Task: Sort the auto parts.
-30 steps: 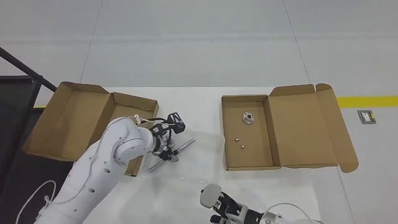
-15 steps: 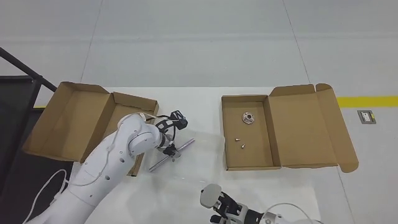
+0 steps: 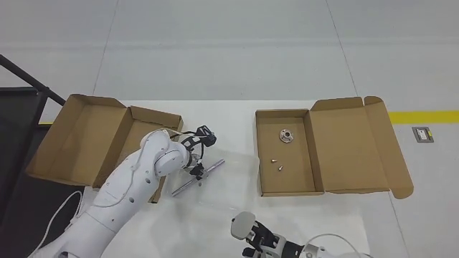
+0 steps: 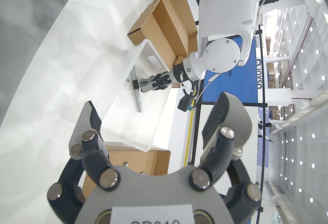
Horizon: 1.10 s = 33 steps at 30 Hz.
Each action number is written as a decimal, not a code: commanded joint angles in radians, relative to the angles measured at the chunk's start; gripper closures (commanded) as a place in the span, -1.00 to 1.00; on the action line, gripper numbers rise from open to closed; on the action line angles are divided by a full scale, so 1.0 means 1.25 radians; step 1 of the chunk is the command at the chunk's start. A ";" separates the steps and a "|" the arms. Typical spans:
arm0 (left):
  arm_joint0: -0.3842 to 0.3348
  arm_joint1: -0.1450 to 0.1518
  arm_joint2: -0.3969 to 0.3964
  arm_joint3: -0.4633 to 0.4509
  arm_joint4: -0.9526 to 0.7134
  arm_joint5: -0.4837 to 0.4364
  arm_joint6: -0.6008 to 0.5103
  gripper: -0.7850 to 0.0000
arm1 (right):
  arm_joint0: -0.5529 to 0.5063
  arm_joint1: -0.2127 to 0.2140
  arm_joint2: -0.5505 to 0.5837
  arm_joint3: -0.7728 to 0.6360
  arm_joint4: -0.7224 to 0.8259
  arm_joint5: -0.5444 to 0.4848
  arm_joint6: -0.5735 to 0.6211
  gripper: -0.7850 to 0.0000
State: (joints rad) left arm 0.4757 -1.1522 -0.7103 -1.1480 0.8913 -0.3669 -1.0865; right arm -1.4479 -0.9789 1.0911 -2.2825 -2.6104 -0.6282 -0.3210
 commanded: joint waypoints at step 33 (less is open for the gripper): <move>0.159 0.049 -0.168 -0.297 0.053 0.032 -0.103 1.00 | 0.000 0.000 0.000 0.000 0.000 0.000 0.000 -1.00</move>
State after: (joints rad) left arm 0.6366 -1.1042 -0.8804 -1.4565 0.9506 -0.3291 -1.2026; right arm -1.4479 -0.9789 1.0911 -2.2825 -2.6104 -0.6282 -0.3210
